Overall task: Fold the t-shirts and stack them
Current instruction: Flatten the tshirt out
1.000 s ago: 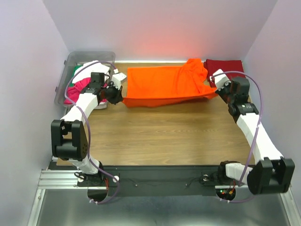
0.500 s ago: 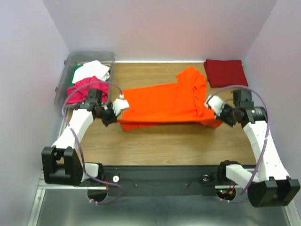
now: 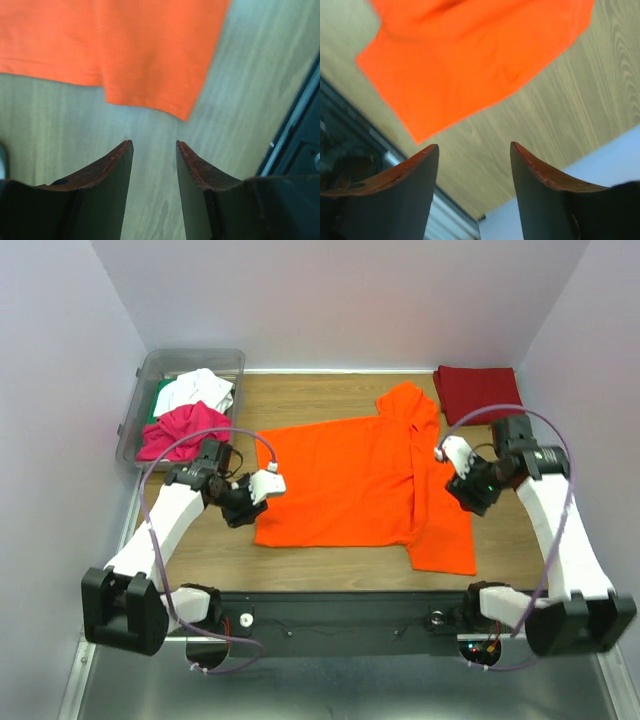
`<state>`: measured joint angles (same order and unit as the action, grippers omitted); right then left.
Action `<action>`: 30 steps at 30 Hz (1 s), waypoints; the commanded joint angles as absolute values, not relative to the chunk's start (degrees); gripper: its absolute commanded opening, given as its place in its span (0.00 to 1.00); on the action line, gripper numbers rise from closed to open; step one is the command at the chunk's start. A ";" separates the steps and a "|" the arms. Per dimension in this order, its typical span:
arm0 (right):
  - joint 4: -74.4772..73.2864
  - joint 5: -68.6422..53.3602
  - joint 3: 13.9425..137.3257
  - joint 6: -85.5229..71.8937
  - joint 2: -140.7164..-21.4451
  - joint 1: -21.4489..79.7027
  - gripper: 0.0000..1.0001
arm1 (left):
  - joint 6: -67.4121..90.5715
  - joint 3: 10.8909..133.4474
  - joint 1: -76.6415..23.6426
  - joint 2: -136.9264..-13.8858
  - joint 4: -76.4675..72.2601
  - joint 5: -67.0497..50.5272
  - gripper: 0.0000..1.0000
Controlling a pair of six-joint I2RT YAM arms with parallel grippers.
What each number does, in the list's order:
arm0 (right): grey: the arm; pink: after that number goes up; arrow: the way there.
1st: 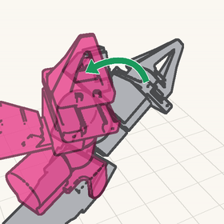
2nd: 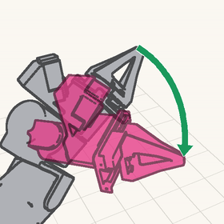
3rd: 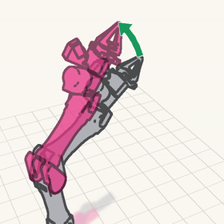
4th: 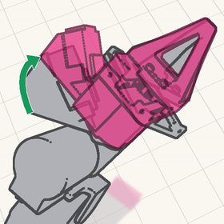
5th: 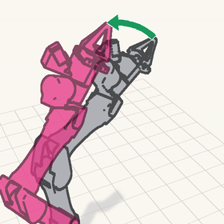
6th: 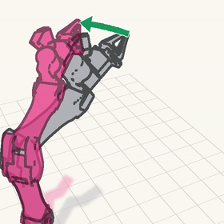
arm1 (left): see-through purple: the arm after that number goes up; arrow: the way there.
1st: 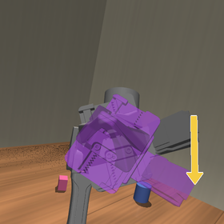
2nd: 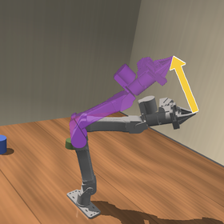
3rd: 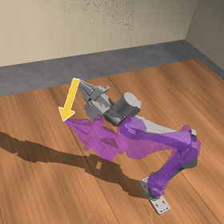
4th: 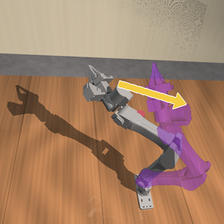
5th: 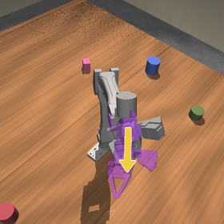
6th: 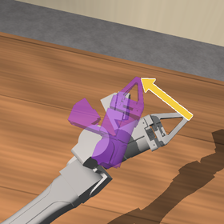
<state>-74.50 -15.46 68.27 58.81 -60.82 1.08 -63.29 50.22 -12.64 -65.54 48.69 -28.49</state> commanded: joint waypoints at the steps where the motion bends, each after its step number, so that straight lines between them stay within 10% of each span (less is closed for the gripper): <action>1: -59.36 -18.72 68.29 41.29 -71.87 0.79 0.61 | -51.53 54.83 -12.13 -71.25 37.99 -30.67 0.51; 26: -33.75 -1.76 80.34 20.39 -112.41 0.26 0.50 | -30.94 71.02 -10.55 -105.46 16.70 -19.69 0.52; 30: -33.66 -0.53 75.87 22.23 -111.80 -2.54 0.17 | -32.25 68.22 -10.55 -106.44 17.57 -16.01 0.36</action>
<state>-34.87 -2.59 79.24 20.97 -112.75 -0.30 -31.86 68.82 -10.79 -106.54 17.34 -19.44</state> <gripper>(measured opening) 0.323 0.466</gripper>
